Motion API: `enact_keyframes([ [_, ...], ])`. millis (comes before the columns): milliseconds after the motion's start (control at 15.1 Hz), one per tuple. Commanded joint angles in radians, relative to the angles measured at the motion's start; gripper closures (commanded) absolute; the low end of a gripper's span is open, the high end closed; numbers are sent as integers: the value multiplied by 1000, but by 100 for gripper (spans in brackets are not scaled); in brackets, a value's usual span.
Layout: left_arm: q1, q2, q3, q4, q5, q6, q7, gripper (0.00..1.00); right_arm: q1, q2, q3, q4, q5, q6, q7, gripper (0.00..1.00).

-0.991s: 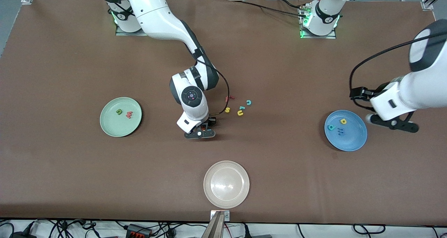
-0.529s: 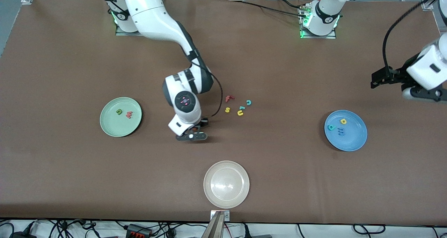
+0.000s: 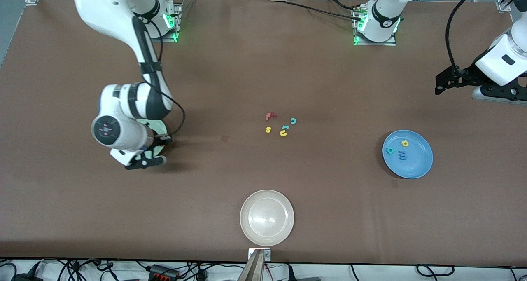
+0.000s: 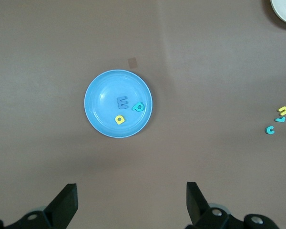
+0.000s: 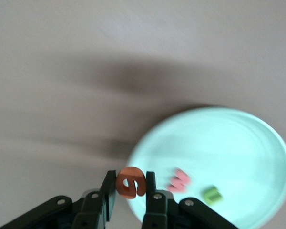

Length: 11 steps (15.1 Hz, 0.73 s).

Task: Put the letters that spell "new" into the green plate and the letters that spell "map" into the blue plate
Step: 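Drop the orange e onto the green plate with the right gripper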

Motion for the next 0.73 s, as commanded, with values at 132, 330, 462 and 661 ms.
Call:
enact_keyframes([
  [132,-13,0,10,11,-10,-10,26,0,13,-90,-41,-233,1,195,-197,93],
  [330,-14,0,9,12,-10,-10,26,0,-11,-47,-41,-241,1,290,-259,93],
  [462,-14,0,9,12,-10,-12,26,0,-27,-24,-39,-240,1,344,-309,91],
  [661,-14,0,10,14,-10,-12,26,0,-33,7,-39,-238,3,382,-314,91],
])
